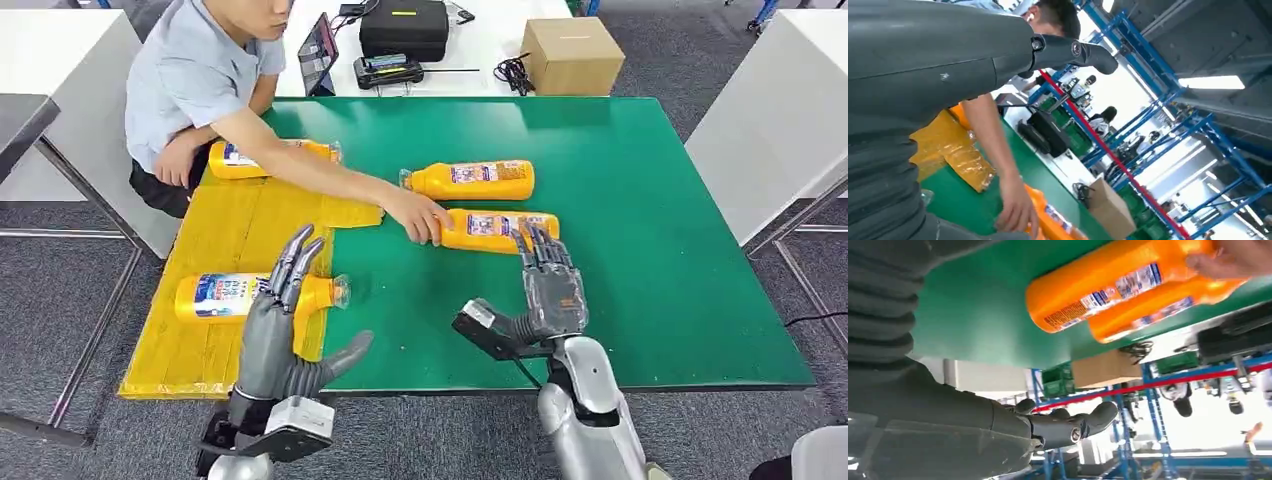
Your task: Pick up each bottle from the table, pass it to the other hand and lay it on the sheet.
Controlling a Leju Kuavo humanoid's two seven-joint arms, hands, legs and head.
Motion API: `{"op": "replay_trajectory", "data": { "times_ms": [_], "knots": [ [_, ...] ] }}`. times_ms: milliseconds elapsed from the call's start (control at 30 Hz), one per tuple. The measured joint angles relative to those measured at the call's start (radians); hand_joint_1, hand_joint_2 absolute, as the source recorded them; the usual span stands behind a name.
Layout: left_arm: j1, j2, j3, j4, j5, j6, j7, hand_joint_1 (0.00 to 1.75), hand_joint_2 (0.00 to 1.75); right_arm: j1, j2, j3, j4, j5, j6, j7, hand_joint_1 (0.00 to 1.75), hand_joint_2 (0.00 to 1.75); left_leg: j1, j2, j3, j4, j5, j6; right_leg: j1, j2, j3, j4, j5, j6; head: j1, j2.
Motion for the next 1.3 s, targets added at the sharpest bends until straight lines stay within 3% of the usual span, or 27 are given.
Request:
{"op": "replay_trajectory", "data": {
  "times_ms": [133,567,967,1300],
  "knots": [
    [0.012,-0.009,0.007,-0.021,0.019,-0.004,-0.004,0.0,1.75,-0.006,0.002,-0.039,0.002,-0.081,0.037,-0.032,0.0,1.75,0.0,0.0,0.0,0.0,0.0,0.0,0.0,0.0,0.0,0.0,0.0,0.0,0.0,0.0],
    [0.013,-0.02,0.025,-0.046,0.042,-0.025,-0.004,0.0,1.75,-0.035,0.002,-0.042,0.067,0.092,0.076,0.047,0.0,1.75,0.0,0.0,0.0,0.0,0.0,0.0,0.0,0.0,0.0,0.0,0.0,0.0,0.0,0.0],
    [0.029,-0.031,0.05,-0.063,0.053,-0.05,0.006,0.0,1.75,-0.002,-0.013,0.024,0.124,0.066,0.151,0.074,0.0,1.75,0.0,0.0,-0.001,0.0,0.0,0.0,0.0,0.0,0.0,0.0,0.0,0.0,0.0,0.0],
    [0.059,-0.036,0.061,-0.084,0.053,-0.064,0.012,0.0,1.75,0.016,-0.043,0.072,0.103,0.262,0.132,0.208,0.0,1.75,0.0,0.0,0.0,0.0,0.0,0.0,0.0,0.0,0.0,0.0,0.0,0.0,0.0,0.0]
  ]
}}
